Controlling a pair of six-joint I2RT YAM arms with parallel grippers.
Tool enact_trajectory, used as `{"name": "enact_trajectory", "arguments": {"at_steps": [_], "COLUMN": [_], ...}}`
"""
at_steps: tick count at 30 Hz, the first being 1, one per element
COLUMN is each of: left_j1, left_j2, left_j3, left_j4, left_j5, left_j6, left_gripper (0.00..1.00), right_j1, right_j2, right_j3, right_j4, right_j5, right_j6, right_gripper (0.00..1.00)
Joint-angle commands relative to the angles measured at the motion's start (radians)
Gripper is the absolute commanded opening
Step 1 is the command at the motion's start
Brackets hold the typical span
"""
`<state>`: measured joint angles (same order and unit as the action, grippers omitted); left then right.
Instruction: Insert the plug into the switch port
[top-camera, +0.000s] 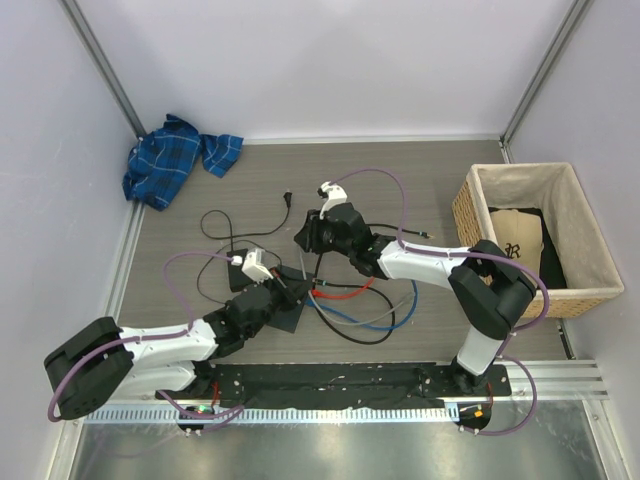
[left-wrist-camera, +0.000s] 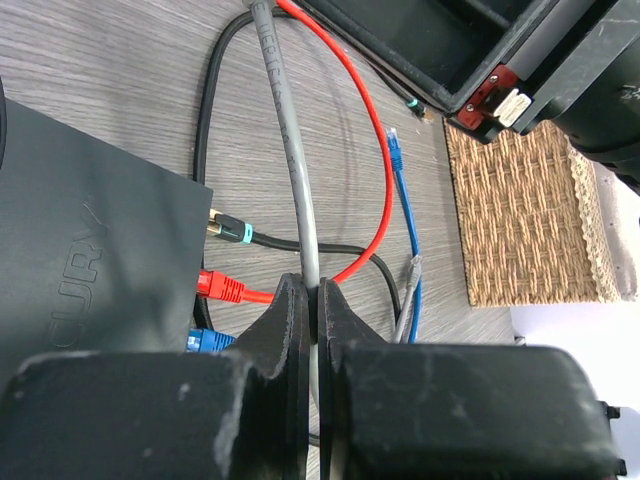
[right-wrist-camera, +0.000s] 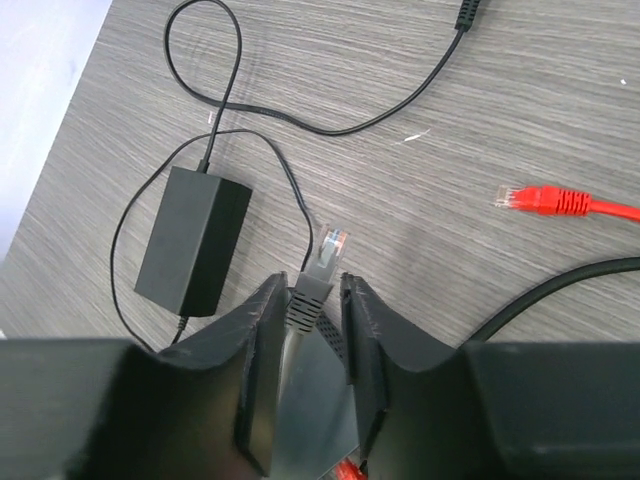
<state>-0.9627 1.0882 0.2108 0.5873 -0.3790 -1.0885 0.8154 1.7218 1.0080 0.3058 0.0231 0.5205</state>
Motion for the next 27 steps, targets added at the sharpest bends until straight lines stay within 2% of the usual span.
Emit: {"name": "enact_trajectory", "arguments": {"at_steps": [1,6,22,27], "left_j1": [-0.008,-0.011,-0.016,-0.019], "left_j2": [0.006,0.004,0.001,-0.002], "left_j3": [0.018,0.019,0.019,0.019], "left_j4": [0.042,0.04,0.036,0.028], "left_j5": [-0.037,-0.04,-0.049,-0.055], "left_j6": [0.032,0.035,0.047,0.052], "left_gripper": [0.0,0.0,0.0,0.02], "right_j1": [0.001,-0.001,0.001,0.002], "right_j2": [0.002,0.01,0.028,0.03], "right_j3": [0.041,0.061,0.092,0.09], "right_j4": [0.01,-0.01,-0.056,-0.057], "right_j5": [-0.009,-0.057,-0.052,-0.071], "right_j6": [0.015,0.018,0.016,0.01], "right_gripper": [0.34,0.33,0.33,0.13]}}
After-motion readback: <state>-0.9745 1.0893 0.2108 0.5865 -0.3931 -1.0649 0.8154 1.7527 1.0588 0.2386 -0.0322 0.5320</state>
